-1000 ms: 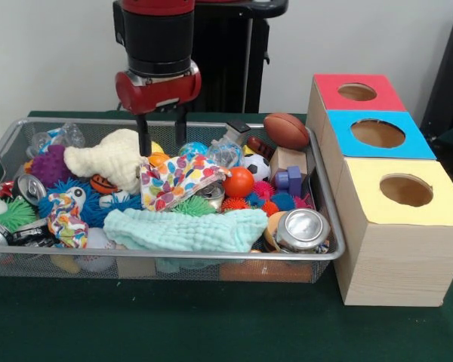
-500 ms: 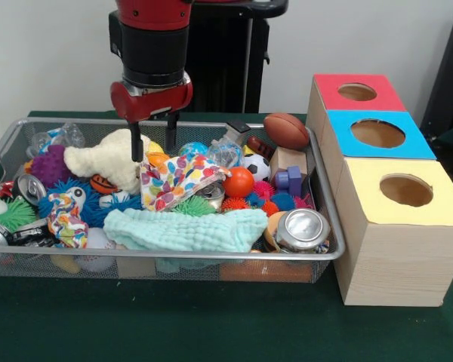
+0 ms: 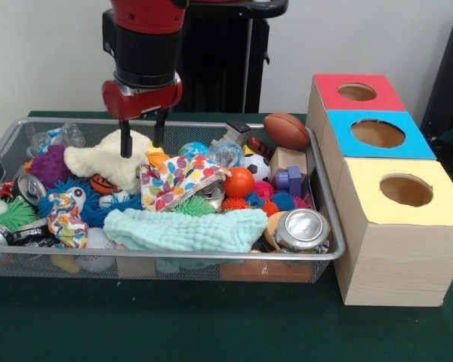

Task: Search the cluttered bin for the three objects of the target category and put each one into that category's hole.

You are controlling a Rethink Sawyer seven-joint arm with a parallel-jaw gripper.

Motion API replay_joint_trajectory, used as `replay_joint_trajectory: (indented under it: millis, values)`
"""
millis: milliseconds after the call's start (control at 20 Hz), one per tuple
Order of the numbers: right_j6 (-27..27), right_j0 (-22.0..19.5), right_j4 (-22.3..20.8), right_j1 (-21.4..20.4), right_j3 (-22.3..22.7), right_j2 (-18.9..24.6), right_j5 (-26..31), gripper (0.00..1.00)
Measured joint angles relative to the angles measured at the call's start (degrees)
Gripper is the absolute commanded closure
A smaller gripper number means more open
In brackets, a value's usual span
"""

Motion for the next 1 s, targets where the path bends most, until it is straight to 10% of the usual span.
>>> replay_joint_trajectory:
  millis: [1000]
  values:
    - [0.00,0.13,-8.17,6.70,-0.70,-0.80,0.78,0.00]
